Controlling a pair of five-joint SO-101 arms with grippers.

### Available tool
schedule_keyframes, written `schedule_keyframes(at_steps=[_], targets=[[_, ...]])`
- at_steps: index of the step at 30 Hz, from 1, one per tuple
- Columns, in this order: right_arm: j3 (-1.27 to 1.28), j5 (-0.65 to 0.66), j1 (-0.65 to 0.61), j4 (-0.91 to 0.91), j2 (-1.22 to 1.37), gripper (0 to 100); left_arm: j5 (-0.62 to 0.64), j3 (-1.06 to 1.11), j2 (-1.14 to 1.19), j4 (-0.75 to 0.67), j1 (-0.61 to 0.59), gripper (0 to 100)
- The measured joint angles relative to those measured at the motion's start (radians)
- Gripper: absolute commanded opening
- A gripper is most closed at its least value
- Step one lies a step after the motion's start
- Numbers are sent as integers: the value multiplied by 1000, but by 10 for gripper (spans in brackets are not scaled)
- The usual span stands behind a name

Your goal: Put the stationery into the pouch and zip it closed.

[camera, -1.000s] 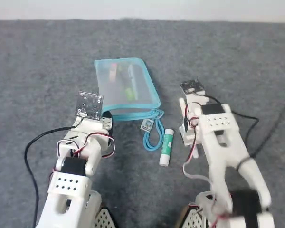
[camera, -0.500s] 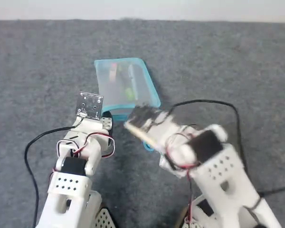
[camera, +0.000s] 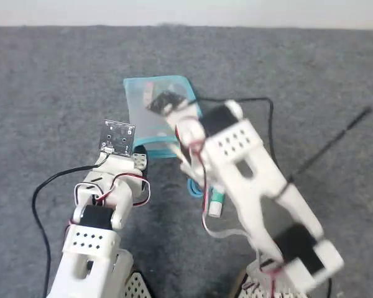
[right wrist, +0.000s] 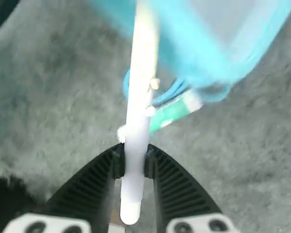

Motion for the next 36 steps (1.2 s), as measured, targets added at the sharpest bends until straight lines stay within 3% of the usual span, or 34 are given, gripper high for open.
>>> schedule_keyframes(at_steps=[5,9,16,25,31,36], targets=[[-256,-11,14,35,249,13,2,0,0,0,12,11],[-451,-80,21,40,402,23,-32,3,0,0,87,11],[-681,-187,23,44,482,217,-77,31,0,-15,161,11],[-703,-196,14,44,483,223,-81,28,0,-34,163,11],[-572,-195,26,44,416,168,-74,32,0,-63,71,11],[-347,-186,69,41,242,165,32,34,0,-64,-81,11]])
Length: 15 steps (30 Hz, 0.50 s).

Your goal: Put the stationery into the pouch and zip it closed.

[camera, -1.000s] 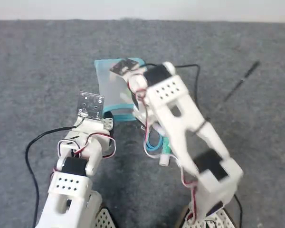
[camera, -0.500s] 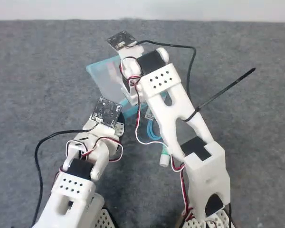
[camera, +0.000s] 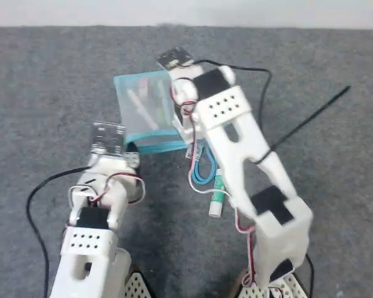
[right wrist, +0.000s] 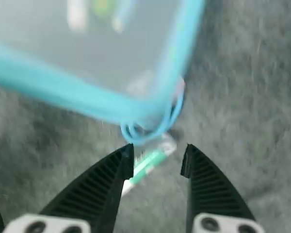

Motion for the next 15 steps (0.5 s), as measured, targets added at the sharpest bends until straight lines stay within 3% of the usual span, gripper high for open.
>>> schedule_keyframes(at_steps=[11,15], targets=[[876,9,89,-404,-433,165,3,0,0,0,-12,11],[1045,9,86,-503,-482,165,3,0,0,0,-12,11]])
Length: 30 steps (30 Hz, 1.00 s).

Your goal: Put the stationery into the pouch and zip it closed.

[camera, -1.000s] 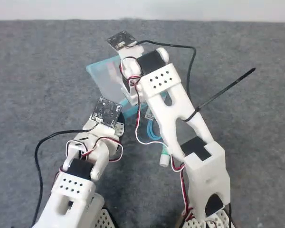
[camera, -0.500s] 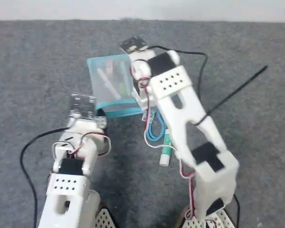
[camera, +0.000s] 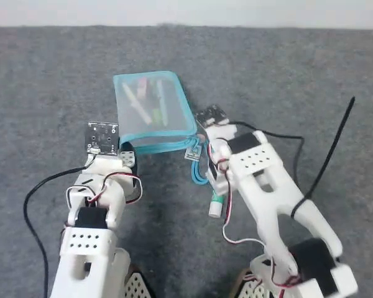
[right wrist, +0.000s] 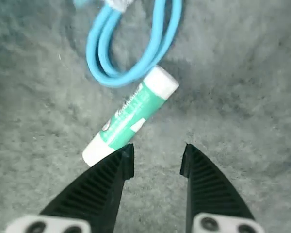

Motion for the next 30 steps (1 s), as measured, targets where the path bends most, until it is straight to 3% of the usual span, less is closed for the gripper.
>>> schedule_keyframes(at_steps=[7,16,20,23,30], targets=[[146,-2,0,-135,-6,165,0,0,0,0,0,11],[149,-84,6,-138,-120,166,0,0,0,0,0,11],[155,-120,-103,-91,-203,166,0,0,0,0,0,11],[222,-147,-150,-167,-209,166,0,0,0,0,3,11],[293,-160,-109,-233,-201,165,0,0,0,0,5,11]])
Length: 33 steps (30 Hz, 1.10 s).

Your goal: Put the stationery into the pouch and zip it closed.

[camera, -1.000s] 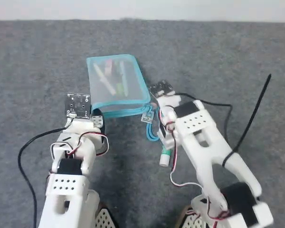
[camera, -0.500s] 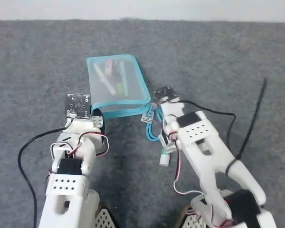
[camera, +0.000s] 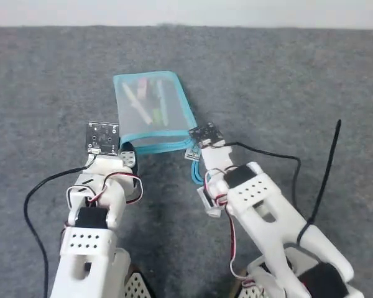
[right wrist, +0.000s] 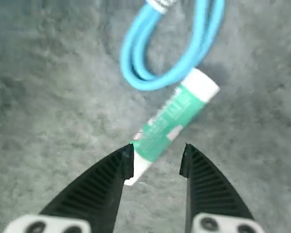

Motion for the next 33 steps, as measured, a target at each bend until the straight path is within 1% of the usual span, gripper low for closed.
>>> schedule_keyframes(at_steps=[3,9,13,15,18,23,25,27,31,33], targets=[[0,-2,35,-14,63,163,0,0,0,0,0,11],[-9,-5,60,-94,227,154,0,0,0,0,21,11],[-40,-3,144,-86,264,56,0,2,0,0,21,11],[-72,-3,221,-60,272,39,0,2,0,0,21,11],[-118,-2,334,3,273,84,0,2,0,0,21,11],[-227,29,356,143,222,178,0,2,0,0,21,11],[-261,3,351,175,157,198,0,2,0,0,21,11],[-276,-89,315,190,94,211,0,2,0,0,21,11],[-284,-322,103,184,63,213,0,2,0,0,21,11],[-288,-394,-3,150,95,213,0,2,0,0,21,11]])
